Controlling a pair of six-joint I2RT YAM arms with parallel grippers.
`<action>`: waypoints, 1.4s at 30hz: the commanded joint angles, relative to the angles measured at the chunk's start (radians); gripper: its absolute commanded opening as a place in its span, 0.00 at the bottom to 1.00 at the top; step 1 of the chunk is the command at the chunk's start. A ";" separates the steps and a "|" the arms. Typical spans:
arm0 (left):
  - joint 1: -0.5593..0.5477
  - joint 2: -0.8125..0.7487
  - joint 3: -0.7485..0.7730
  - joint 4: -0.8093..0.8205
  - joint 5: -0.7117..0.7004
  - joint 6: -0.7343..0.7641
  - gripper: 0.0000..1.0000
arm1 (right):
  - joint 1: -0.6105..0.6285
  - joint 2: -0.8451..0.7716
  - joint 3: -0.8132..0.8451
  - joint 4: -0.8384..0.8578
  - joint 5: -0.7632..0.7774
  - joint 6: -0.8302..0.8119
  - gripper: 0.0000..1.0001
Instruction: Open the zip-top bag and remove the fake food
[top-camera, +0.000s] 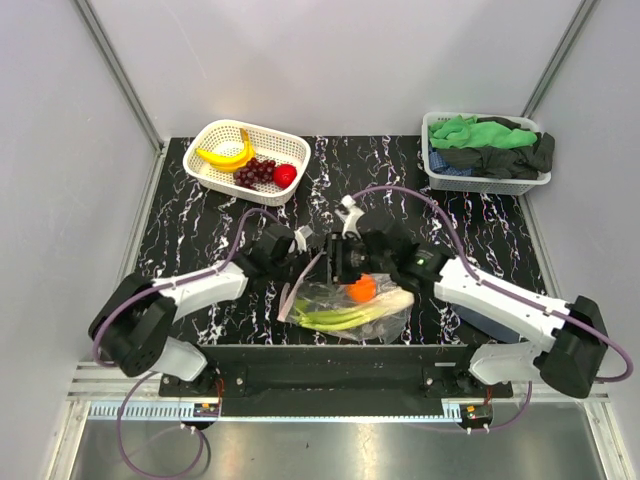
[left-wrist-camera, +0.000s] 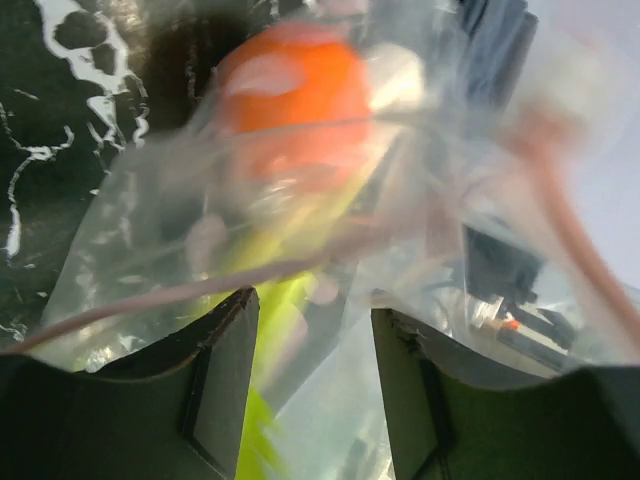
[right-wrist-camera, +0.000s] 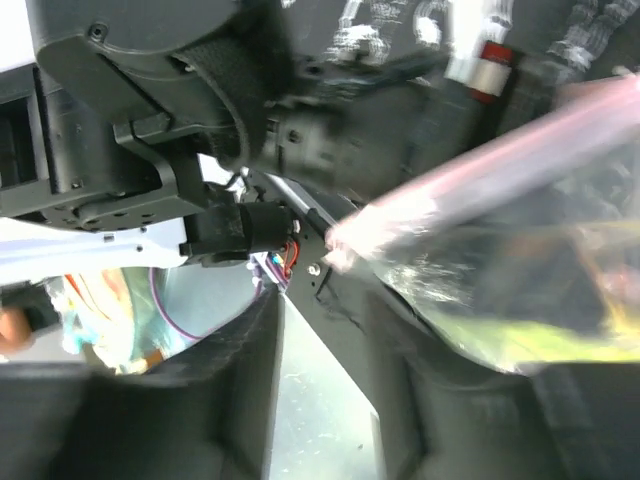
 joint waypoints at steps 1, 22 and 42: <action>0.017 0.053 -0.039 0.184 0.069 -0.001 0.51 | -0.052 -0.133 -0.003 -0.134 0.021 0.043 0.55; 0.057 0.276 -0.085 0.518 0.186 -0.082 0.45 | -0.365 -0.084 -0.132 -0.598 0.314 -0.077 0.27; 0.051 0.441 -0.066 0.830 0.159 -0.268 0.60 | -0.367 0.127 -0.100 -0.354 0.150 -0.236 0.22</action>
